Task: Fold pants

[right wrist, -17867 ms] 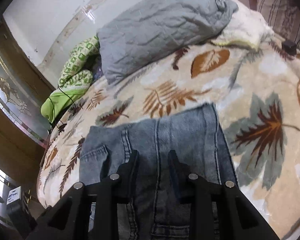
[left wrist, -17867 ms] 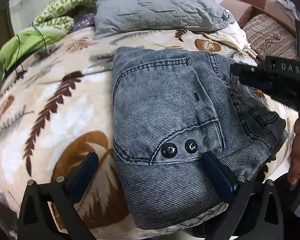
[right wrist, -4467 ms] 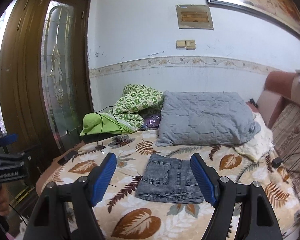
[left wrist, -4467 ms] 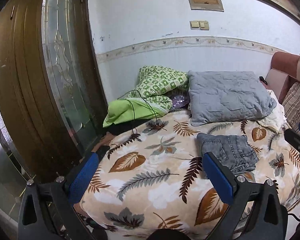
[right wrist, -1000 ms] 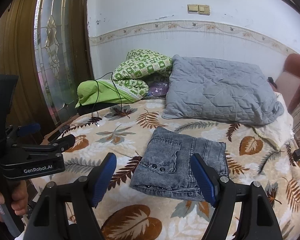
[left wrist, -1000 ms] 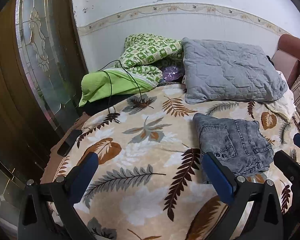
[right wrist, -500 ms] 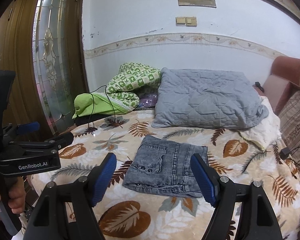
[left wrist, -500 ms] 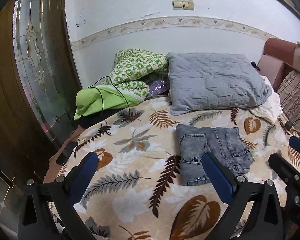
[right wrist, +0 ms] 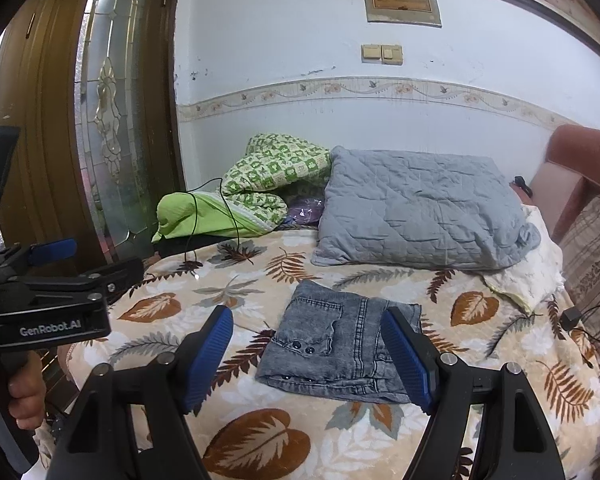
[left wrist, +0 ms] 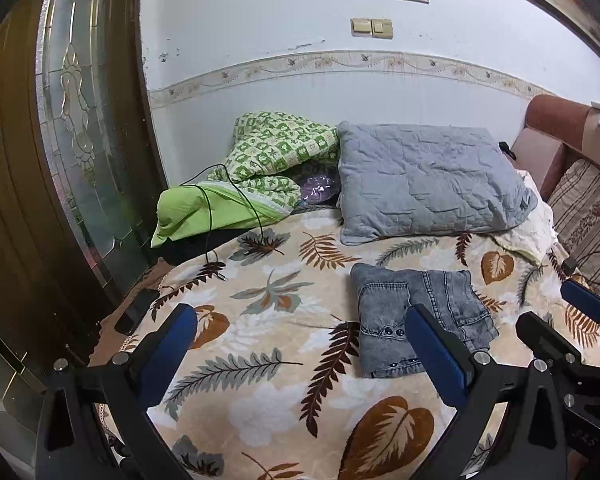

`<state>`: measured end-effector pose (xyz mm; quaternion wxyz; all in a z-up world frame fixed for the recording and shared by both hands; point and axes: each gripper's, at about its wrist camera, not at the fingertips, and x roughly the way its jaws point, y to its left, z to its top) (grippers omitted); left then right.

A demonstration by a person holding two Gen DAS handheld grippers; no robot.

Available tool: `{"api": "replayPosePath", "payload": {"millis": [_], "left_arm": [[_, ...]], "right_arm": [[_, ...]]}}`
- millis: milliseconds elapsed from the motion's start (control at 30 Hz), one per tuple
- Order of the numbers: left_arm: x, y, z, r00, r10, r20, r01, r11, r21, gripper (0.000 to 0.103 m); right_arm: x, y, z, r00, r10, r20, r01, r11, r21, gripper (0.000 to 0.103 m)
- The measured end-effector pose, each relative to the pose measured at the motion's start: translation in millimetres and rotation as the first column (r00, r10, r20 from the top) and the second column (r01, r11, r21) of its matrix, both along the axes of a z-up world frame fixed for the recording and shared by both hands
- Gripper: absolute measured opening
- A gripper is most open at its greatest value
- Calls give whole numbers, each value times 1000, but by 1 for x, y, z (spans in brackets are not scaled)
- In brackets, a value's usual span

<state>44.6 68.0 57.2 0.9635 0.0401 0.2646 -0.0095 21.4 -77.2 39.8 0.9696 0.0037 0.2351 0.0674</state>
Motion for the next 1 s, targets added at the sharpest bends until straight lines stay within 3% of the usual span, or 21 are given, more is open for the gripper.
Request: {"api": "replayPosePath", "payload": {"millis": [600,867,1000], "left_arm": [[-26,27,7,999,-15,33,18,997,-69,103],[-17,29,7,999,-1,32,3,998,-70,103],[0,26,-3,999,-31,-11,30,996,-82,103]], "right_arm": [[-16,27,10,1000,10,9,-10,999,-41,79],[-8,21,4,1000,16,-5,-16,1000,-20,79],[2,8,-5,1000,-5,-18,5,1000,-5,79]]}}
